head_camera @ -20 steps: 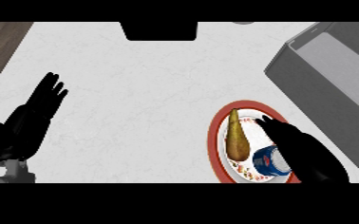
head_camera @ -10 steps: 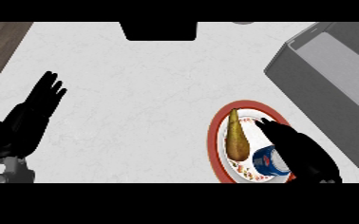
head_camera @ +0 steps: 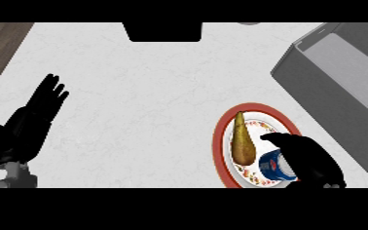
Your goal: Pick the can from the plate and place it in the cardboard box
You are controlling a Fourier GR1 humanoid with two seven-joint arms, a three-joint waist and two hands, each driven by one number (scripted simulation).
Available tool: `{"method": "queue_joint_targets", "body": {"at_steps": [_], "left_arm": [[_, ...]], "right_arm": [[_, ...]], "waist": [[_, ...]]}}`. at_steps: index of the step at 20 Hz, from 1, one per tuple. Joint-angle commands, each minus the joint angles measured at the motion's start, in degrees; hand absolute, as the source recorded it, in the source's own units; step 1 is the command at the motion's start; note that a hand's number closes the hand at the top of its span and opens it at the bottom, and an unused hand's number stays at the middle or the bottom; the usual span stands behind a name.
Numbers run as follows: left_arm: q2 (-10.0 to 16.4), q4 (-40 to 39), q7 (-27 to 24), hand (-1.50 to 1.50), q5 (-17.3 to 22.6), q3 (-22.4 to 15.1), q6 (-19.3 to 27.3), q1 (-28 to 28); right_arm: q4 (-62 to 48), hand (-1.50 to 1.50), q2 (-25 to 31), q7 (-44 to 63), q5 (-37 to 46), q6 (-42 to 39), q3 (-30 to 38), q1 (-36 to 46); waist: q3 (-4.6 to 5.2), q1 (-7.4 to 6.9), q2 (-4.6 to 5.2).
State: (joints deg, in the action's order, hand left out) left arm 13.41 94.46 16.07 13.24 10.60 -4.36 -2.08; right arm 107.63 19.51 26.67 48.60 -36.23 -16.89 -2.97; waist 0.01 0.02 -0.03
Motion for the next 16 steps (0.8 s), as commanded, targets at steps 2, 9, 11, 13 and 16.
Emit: {"method": "queue_joint_targets", "body": {"at_steps": [2, 9, 11, 13, 16], "left_arm": [[-0.1, 0.7, 0.3, 0.0, 0.7, 1.1, -1.0, 0.4], [-0.5, 0.4, 1.2, 0.0, -0.5, 1.7, -0.5, -1.3], [-0.2, 0.4, -0.7, 0.0, 1.2, 2.6, -3.9, 1.5], [2.2, -2.3, -0.2, 0.0, 1.8, 4.1, -4.6, -1.1], [1.3, 1.1, 1.7, 0.0, 1.4, 2.5, -3.9, -0.1]], "right_arm": [[-1.9, 1.5, -0.1, -6.2, 2.6, 4.1, -0.8, 1.0], [-5.9, 1.5, -2.8, -8.9, 5.3, 4.9, -0.1, 4.5], [-0.8, 1.5, -2.1, -8.5, 5.8, 3.5, -0.7, 0.6], [-14.8, 1.5, -4.5, -10.0, 6.5, 7.5, 2.4, 10.3], [-27.7, 1.5, -5.1, -10.5, 5.1, 7.4, 8.3, 22.1]], "waist": [[-0.02, -0.09, 0.0], [-0.01, -0.11, 0.02], [-0.01, -0.04, -0.01], [-0.02, -0.48, 0.12], [-0.05, -1.55, 0.31]]}}
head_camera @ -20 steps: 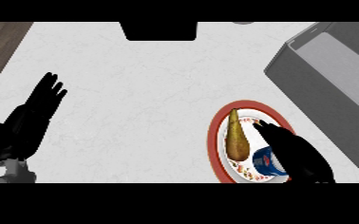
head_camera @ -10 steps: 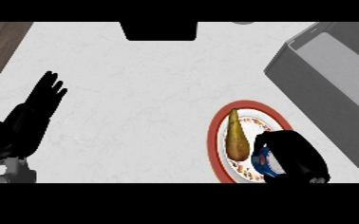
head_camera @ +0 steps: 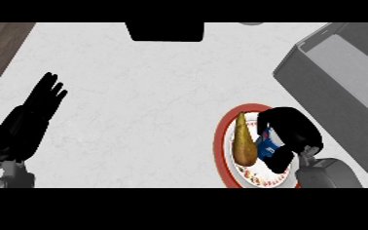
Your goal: Pick the can from the plate and place it in the cardboard box
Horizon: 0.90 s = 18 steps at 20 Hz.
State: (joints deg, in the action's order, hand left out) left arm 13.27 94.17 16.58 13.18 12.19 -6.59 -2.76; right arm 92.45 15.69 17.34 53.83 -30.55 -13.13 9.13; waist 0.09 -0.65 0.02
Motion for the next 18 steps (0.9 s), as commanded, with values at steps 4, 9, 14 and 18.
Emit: {"method": "queue_joint_targets", "body": {"at_steps": [4, 9, 14, 18], "left_arm": [[-1.4, -0.9, -1.0, 0.0, -1.8, -1.6, 0.3, -0.4], [-0.5, -0.6, 0.8, 0.0, -1.0, 0.1, 1.0, -2.0], [0.2, -0.7, -0.2, 0.0, 0.2, 1.7, -0.6, 0.0], [1.5, 2.2, 1.3, 0.0, 2.2, 2.8, -2.1, 1.5]], "right_arm": [[-22.8, 1.5, -1.6, -3.7, 2.9, 7.8, 6.1, 15.9], [-21.2, 1.5, -2.8, -2.0, 6.3, 13.2, 5.9, 18.8], [-7.7, 1.5, 0.0, -1.5, 4.0, 8.2, 7.6, 18.5], [4.7, 1.5, -0.1, 2.9, 3.2, 7.6, 9.9, 18.4]], "waist": [[-0.11, -0.08, 0.16], [-0.1, 0.36, 0.03], [-0.07, 0.75, -0.19], [-0.06, 1.01, -0.51]]}}
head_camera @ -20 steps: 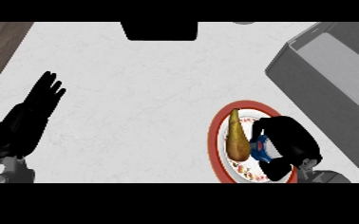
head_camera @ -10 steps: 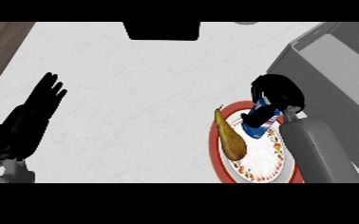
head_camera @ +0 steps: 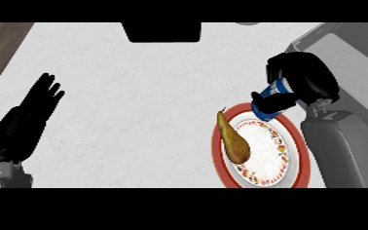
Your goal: Pick the can from the plate and place it in the cardboard box
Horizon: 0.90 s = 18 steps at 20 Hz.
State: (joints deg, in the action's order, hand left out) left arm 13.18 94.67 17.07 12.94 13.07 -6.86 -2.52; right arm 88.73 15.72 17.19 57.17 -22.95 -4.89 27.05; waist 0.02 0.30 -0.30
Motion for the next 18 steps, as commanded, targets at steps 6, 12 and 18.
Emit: {"method": "queue_joint_targets", "body": {"at_steps": [6, 12, 18], "left_arm": [[-1.6, 2.9, 0.6, 0.0, -0.6, -1.1, 0.7, 2.4], [0.4, 2.4, 0.0, 0.0, 1.4, 1.2, -1.8, 2.5], [-0.2, 0.0, 0.1, 0.0, -0.2, 0.8, -0.5, -0.6]], "right_arm": [[16.1, 1.5, 0.0, 14.4, 1.1, -4.4, 7.1, 8.8], [13.5, 1.5, 6.6, 12.0, 0.8, -2.1, 15.6, 9.2], [5.5, 1.5, 8.4, 10.9, 1.5, 1.1, 16.9, 11.7]], "waist": [[0.02, -0.3, -0.08], [-0.02, -0.57, 0.21], [0.0, -0.52, 0.31]]}}
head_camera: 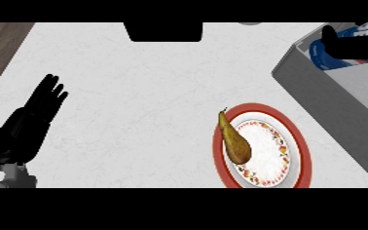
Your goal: Pick the can from the plate and place it in the cardboard box
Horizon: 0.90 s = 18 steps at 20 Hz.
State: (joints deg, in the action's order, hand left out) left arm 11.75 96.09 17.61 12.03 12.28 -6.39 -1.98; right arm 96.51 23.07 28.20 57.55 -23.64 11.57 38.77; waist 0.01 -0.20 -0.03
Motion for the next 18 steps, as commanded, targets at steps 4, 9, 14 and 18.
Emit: {"method": "queue_joint_targets", "body": {"at_steps": [4, 9, 14, 18], "left_arm": [[-1.3, -0.2, -1.6, 0.0, -1.1, -0.9, -0.4, 1.4], [-0.4, 0.7, 0.9, 0.0, 0.0, -0.2, -0.3, -0.9], [-0.5, 1.4, -1.1, 0.0, 0.1, 0.2, -1.7, 2.1], [-1.2, 0.1, 0.8, 0.0, -2.3, -1.3, 1.2, -2.4]], "right_arm": [[-13.9, 1.5, 6.6, -9.0, 0.6, 4.9, 3.0, 0.3], [-20.6, 1.5, 9.7, -15.9, -1.5, 9.5, 5.8, 2.3], [-34.9, 1.5, 8.0, -21.5, 0.6, 19.2, 4.9, 3.8], [-45.1, 1.5, 8.1, -27.7, -0.2, 24.7, 6.4, 3.9]], "waist": [[-0.01, -0.35, 0.18], [-0.03, -0.37, 0.1], [-0.03, -0.91, 0.23], [-0.07, -0.81, 0.44]]}}
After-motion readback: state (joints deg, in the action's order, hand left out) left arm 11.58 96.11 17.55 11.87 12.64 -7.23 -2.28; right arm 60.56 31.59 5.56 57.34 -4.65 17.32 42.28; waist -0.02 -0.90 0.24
